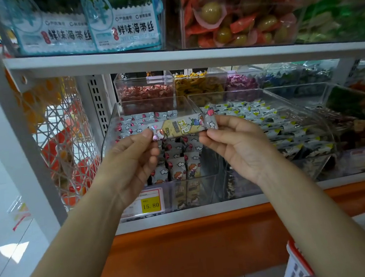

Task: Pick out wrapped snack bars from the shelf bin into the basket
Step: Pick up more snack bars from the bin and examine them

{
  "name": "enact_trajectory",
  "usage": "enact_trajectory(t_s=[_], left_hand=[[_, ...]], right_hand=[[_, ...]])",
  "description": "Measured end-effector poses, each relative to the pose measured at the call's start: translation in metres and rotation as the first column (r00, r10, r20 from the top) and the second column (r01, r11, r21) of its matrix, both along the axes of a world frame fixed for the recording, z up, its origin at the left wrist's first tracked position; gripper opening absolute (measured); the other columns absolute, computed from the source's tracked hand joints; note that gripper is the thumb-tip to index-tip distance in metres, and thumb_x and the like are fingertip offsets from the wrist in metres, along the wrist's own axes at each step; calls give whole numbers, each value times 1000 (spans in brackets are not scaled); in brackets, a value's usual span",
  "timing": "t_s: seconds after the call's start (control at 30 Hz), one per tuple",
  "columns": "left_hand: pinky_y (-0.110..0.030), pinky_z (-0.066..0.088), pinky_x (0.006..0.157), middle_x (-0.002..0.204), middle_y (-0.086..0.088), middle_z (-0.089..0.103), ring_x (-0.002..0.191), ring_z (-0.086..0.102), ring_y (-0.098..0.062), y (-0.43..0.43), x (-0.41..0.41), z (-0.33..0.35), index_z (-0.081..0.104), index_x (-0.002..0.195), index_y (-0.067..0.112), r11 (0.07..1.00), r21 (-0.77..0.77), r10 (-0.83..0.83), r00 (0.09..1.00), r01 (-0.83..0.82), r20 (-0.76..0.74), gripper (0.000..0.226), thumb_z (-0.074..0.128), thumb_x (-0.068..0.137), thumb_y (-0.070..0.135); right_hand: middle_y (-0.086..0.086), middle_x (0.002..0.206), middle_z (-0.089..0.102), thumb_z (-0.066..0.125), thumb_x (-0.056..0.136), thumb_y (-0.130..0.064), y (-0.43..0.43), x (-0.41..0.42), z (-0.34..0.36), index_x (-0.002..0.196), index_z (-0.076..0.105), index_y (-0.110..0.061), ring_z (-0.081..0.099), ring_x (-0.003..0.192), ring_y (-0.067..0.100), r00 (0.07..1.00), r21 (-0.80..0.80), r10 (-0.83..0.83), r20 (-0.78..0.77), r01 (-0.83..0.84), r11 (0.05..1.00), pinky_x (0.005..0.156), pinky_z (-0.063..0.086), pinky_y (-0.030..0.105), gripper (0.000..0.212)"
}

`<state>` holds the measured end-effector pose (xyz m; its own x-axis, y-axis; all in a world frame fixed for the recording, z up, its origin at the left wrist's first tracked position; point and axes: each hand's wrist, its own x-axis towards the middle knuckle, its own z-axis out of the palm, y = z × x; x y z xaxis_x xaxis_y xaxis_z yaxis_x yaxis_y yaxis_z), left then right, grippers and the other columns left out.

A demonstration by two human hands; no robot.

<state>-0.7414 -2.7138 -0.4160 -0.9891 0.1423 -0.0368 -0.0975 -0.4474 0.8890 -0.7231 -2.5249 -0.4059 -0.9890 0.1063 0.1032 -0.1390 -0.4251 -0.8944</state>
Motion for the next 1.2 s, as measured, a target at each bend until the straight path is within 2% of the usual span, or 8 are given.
enact_trajectory(t_s=[0.2,0.5,0.67,0.77,0.9,1.0,1.1,1.2], left_hand=[[-11,50,47,58,-1,64,50,60,-3,-2,0,1,63,75,7,993,114,-28,1000,26,13,14,54,86,5],[-13,50,47,57,-1,63,51,61,-6,0,3,1,57,75,10,999,24,33,998,-32,-45,19,52,89,-2],[-17,52,51,69,-6,63,59,66,-12,0,3,4,59,82,11,999,30,-23,1000,24,-19,7,64,82,15],[-16,50,50,67,-2,63,60,64,-9,-1,5,5,60,83,12,999,-44,-21,997,17,-78,21,67,73,29],[-14,49,49,63,0,66,57,63,-6,-3,6,5,63,76,11,996,-83,25,992,-35,-122,9,60,85,8],[-15,51,52,73,-6,66,61,65,-10,-4,6,6,63,88,11,990,-128,30,988,-50,-154,17,60,82,-4],[-17,52,58,79,-8,64,66,66,-13,-3,8,6,63,105,15,979,-201,-2,979,-41,-206,33,59,81,-7],[-21,55,60,84,-6,67,66,65,-12,-1,9,6,67,99,15,966,-259,-34,978,-21,-204,22,59,84,1]], right_hand=[[9,73,70,55,80,16,1,1,1,94,61,3,70,66,16,1000,-61,2,7,-2,998,60,55,20,20],[10,78,69,55,84,7,1,0,1,90,61,-3,69,68,16,998,-140,69,0,-68,988,60,56,23,13],[8,75,64,54,84,12,0,0,-2,79,60,-4,67,61,14,991,70,-115,-63,119,990,58,55,21,19],[6,69,66,53,86,10,-1,-1,0,78,59,-4,67,61,17,993,63,-102,-55,105,992,58,56,24,18],[7,75,71,60,87,-8,-4,0,-1,78,61,-6,70,69,19,998,106,-41,-56,47,993,60,57,25,10],[14,94,69,62,85,-1,-5,0,-4,85,64,-6,70,82,19,992,247,-76,-96,98,964,64,57,24,6],[7,90,69,63,83,0,-6,0,-5,88,70,-11,70,82,17,991,324,-44,-123,82,943,67,57,26,13],[4,83,70,67,81,-4,-7,0,-4,78,72,-13,69,80,17,985,356,-68,-160,122,927,63,56,26,11]])
